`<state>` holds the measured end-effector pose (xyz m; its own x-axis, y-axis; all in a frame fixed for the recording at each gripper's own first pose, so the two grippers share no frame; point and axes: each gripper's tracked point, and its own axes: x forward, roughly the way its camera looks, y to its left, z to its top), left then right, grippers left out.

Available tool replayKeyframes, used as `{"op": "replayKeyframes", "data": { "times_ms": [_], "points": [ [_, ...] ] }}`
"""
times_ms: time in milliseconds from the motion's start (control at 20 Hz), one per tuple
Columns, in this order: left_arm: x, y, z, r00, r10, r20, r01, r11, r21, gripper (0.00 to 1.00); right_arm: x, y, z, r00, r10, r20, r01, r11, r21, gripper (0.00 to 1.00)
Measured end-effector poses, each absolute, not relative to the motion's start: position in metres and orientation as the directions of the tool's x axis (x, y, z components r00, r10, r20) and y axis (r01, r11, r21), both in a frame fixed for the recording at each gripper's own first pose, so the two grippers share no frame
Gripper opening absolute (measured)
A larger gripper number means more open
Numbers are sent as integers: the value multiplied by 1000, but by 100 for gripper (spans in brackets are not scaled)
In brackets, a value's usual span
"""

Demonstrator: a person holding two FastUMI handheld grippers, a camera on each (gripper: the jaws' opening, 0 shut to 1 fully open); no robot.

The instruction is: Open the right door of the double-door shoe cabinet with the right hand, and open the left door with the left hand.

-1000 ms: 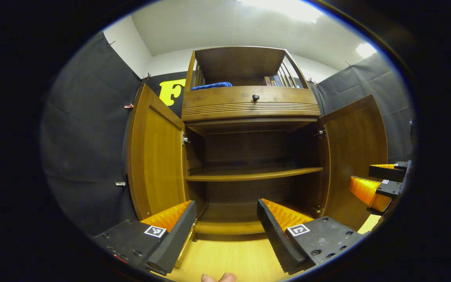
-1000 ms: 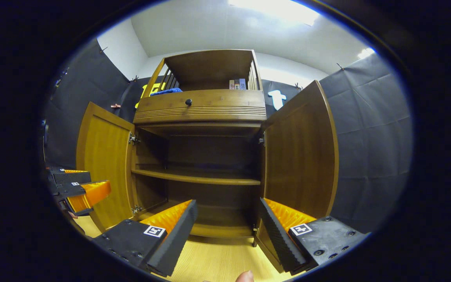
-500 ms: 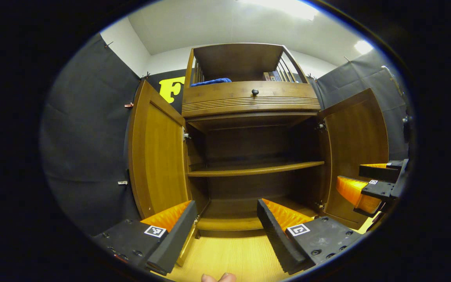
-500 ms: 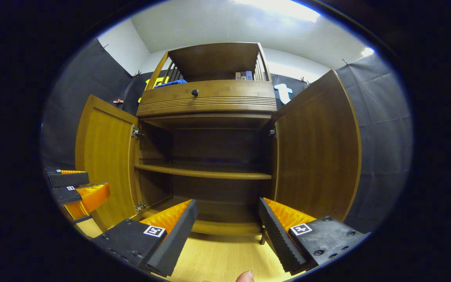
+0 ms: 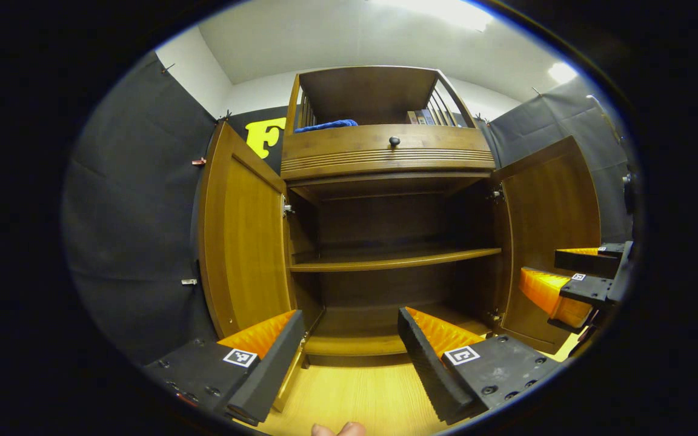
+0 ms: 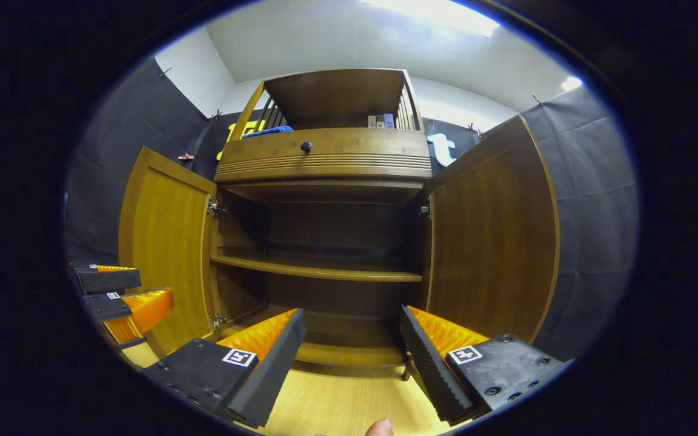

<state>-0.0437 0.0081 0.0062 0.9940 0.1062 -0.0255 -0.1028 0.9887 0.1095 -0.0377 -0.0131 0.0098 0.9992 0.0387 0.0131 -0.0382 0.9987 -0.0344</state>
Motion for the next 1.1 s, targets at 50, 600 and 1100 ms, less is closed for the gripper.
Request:
{"op": "replayKeyframes", "data": {
  "times_ms": [50, 600, 1100],
  "points": [
    [-43, 7, 8, 994, 104, -25, -101, 989, 110, 98, -37, -14, 10, 999, 38, 14, -37, 999, -35, 99],
    [-44, 3, 7, 995, 94, -30, -90, 989, 114, 99, -37, -13, 12, 999, 45, 19, -45, 998, -41, 99],
    [-46, 0, 8, 996, 86, -26, -83, 991, 109, 96, -38, -15, 13, 999, 36, 20, -36, 998, -42, 100]
  ]
}}
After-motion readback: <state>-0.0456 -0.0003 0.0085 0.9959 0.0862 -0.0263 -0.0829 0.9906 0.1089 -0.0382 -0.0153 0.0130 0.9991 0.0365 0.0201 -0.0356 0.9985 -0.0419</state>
